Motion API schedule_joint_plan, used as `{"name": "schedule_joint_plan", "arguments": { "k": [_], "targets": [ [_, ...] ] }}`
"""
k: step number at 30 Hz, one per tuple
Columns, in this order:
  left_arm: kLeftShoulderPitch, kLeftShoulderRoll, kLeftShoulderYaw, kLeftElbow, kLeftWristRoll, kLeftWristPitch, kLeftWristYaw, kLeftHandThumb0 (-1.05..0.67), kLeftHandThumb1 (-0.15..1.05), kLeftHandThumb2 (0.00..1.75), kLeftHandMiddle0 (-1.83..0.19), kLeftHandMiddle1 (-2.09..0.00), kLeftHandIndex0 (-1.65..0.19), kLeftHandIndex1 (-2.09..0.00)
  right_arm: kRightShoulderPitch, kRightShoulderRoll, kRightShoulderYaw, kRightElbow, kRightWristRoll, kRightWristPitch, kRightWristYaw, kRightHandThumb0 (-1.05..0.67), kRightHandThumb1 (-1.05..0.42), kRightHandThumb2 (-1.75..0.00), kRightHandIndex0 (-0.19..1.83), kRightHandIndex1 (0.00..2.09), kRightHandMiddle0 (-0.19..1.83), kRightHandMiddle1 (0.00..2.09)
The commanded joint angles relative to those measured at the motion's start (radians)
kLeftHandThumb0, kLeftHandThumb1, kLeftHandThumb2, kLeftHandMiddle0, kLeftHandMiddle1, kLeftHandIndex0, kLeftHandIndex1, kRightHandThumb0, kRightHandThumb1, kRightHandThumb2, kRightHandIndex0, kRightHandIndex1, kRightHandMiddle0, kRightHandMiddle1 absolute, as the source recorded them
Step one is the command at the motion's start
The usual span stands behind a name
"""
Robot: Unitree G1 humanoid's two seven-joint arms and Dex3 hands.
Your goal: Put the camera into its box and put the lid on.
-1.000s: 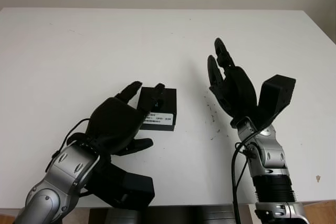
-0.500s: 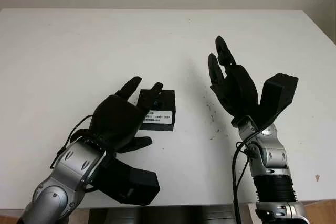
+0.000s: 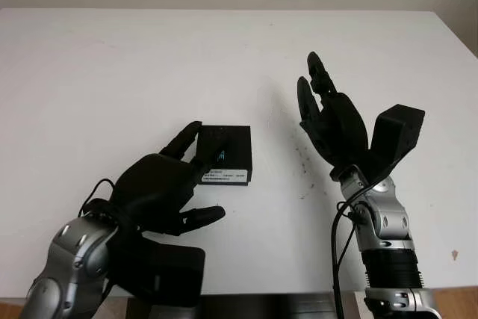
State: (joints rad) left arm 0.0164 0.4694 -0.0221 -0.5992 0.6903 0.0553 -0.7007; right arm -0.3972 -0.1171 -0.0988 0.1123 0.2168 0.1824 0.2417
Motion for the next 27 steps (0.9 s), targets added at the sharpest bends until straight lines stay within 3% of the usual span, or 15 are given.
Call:
{"name": "schedule_joint_plan", "arguments": {
  "k": [1, 3, 6, 11, 17, 20, 23, 27],
  "targets": [
    [-0.004, -0.023, 0.048, -0.04, -0.086, 0.02, 0.029, -0.66, 1.05, 0.62, 0.1, -0.06, 0.01, -0.06, 0.004, -0.01, -0.001, -0.017, -0.001, -0.001, 0.003, -0.57, -1.05, -0.63, -0.19, 0.04, -0.19, 0.05],
    [-0.026, -0.079, 0.114, -0.059, -0.194, 0.043, 0.114, -0.56, 1.05, 0.51, -0.14, -0.11, -0.14, -0.13, 0.002, -0.012, 0.002, -0.007, -0.006, -0.011, 0.006, -0.57, -1.05, -0.64, -0.19, 0.04, -0.19, 0.05],
    [-0.063, -0.097, 0.16, -0.053, -0.263, 0.055, 0.199, -0.49, 1.05, 0.44, -0.37, -0.12, -0.29, -0.18, 0.001, -0.011, 0.004, -0.005, -0.01, -0.012, 0.006, -0.58, -1.05, -0.64, -0.19, 0.04, -0.19, 0.05],
    [-0.097, -0.054, 0.158, -0.037, -0.262, 0.077, 0.236, -0.47, 1.05, 0.39, -0.47, -0.12, -0.38, -0.21, 0.005, -0.011, 0.002, -0.013, -0.006, -0.006, 0.007, -0.58, -1.05, -0.63, -0.19, 0.04, -0.19, 0.05],
    [-0.1, 0.008, 0.115, -0.005, -0.102, 0.017, 0.323, -0.51, 1.05, 0.39, -0.41, -0.06, -0.37, -0.18, 0.008, -0.01, -0.004, -0.017, 0.001, 0.005, 0.008, -0.58, -1.05, -0.62, -0.19, 0.02, -0.18, 0.04],
    [-0.104, -0.005, 0.109, 0.012, -0.059, 0.012, 0.382, -0.51, 1.05, 0.4, -0.26, -0.02, -0.27, -0.11, 0.007, -0.014, -0.002, -0.017, -0.002, 0.006, 0.008, -0.58, -1.05, -0.62, -0.19, 0.03, -0.18, 0.05],
    [-0.131, -0.056, 0.133, 0.06, -0.122, 0.01, 0.461, -0.49, 1.05, 0.36, -0.13, -0.01, -0.15, -0.04, 0.007, -0.015, -0.002, -0.018, -0.001, 0.004, 0.01, -0.59, -1.05, -0.62, -0.19, 0.03, -0.18, 0.05],
    [-0.191, -0.119, 0.193, 0.161, -0.339, 0.02, 0.497, -0.53, 1.05, 0.38, 0.01, -0.01, -0.01, -0.01, 0.002, -0.012, -0.005, -0.02, -0.003, -0.003, 0.003, -0.59, -1.05, -0.62, -0.18, 0.04, -0.17, 0.05]
  ]
}}
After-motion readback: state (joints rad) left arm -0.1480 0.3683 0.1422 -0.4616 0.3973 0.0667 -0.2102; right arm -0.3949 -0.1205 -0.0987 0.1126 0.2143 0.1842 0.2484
